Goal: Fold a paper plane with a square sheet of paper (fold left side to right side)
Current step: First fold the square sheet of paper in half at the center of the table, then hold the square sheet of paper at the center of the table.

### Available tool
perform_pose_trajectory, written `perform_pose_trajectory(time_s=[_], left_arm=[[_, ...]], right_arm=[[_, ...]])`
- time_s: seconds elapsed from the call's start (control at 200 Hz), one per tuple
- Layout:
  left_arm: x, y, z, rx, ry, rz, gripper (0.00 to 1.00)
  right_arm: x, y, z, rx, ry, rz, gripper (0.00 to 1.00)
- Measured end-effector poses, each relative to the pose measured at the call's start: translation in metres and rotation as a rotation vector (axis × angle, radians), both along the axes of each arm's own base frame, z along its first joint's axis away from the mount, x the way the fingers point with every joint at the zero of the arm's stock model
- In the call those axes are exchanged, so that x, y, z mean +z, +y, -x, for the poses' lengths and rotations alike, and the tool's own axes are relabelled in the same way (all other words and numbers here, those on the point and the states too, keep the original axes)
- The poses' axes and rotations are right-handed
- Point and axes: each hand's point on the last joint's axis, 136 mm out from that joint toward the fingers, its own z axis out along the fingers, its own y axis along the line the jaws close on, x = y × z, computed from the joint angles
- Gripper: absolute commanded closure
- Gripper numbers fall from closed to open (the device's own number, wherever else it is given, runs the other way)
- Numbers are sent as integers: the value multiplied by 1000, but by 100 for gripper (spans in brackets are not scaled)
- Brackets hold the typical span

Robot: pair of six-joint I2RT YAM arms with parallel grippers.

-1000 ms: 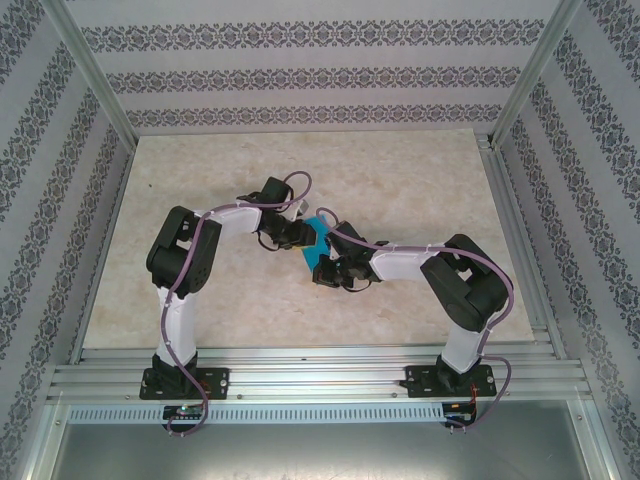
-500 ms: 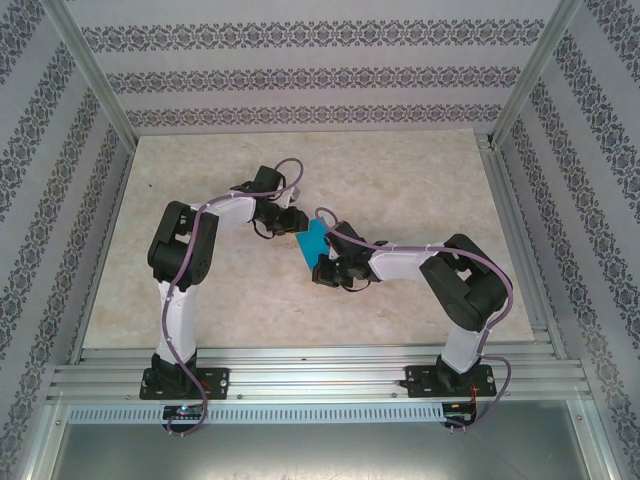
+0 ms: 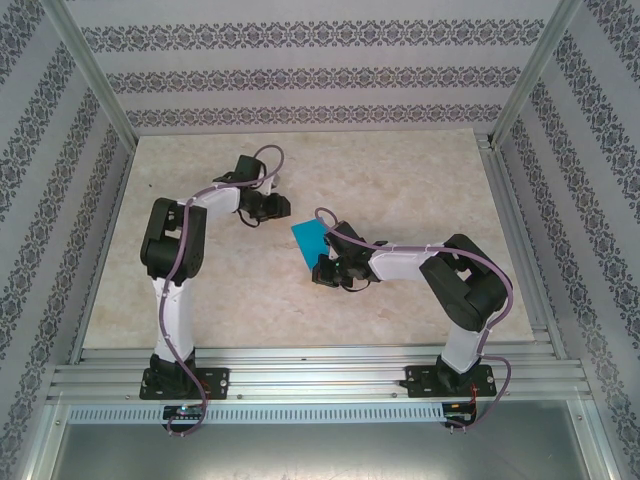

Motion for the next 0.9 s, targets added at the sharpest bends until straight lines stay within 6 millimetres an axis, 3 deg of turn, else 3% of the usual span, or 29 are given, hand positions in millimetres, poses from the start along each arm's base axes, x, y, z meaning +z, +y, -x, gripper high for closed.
perform_pose_trajectory(time_s=[0.08, 0.175, 0.32, 0.42, 0.604, 0.764, 0.899], left_arm=[[4, 13, -5, 24, -16, -8, 64], [20, 11, 4, 13, -46, 19, 65], [51, -12, 29, -52, -95, 134, 68], [57, -39, 44, -118, -104, 194, 68], [34, -81, 70, -210, -48, 226, 70], [-2, -76, 70, -186, 15, 183, 70], [-4, -73, 66, -176, 7, 175, 70]], right_arm=[[0, 0, 0, 1, -1, 0, 98], [0, 0, 0, 2, 0, 1, 98], [0, 0, 0, 2, 0, 1, 98], [0, 0, 0, 3, 0, 2, 98], [0, 0, 0, 3, 4, 5, 97], [1, 0, 0, 4, 3, 4, 97], [2, 1, 1, 15, -7, 5, 96]])
